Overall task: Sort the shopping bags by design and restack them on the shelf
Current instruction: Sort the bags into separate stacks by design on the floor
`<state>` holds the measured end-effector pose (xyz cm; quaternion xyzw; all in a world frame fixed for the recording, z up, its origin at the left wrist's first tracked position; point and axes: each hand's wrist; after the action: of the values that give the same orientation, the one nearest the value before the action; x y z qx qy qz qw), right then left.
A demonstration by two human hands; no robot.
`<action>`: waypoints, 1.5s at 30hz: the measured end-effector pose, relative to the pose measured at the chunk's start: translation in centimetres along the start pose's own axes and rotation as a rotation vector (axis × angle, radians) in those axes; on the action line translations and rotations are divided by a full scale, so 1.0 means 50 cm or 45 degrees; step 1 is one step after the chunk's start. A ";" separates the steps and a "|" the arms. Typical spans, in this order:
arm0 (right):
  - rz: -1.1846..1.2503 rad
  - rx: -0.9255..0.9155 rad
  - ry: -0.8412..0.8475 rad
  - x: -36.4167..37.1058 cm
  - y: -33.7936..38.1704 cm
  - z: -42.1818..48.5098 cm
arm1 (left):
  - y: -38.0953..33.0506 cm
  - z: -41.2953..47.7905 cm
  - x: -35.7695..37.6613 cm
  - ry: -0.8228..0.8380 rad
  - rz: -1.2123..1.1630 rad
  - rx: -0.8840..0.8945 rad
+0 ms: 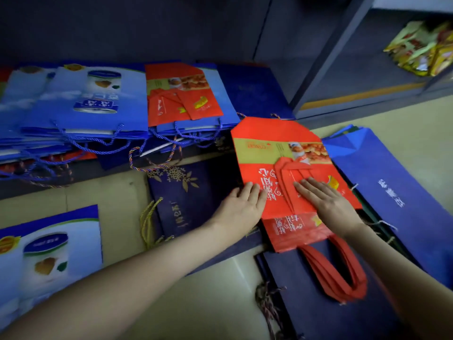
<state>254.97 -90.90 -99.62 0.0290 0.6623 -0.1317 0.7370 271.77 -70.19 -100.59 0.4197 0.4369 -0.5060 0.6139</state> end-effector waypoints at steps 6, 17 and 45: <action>-0.152 0.175 0.784 0.081 -0.023 -0.083 | -0.088 0.001 0.091 0.172 0.081 0.271; 0.107 0.430 0.885 0.157 0.074 -0.064 | -0.088 0.045 0.194 0.522 -0.099 0.146; 0.525 0.284 0.481 0.067 0.266 0.690 | 0.494 -0.022 0.039 0.421 0.247 -0.840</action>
<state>291.78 -86.08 -100.48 0.2676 0.7492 -0.0436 0.6043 296.25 -66.28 -100.96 0.3149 0.6276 -0.2031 0.6825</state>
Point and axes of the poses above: each hand's wrist, its own z-axis towards the middle knuckle, its own x-axis out of the palm, y = z × x, and after that the axes turned 10 degrees about -y, right-handed
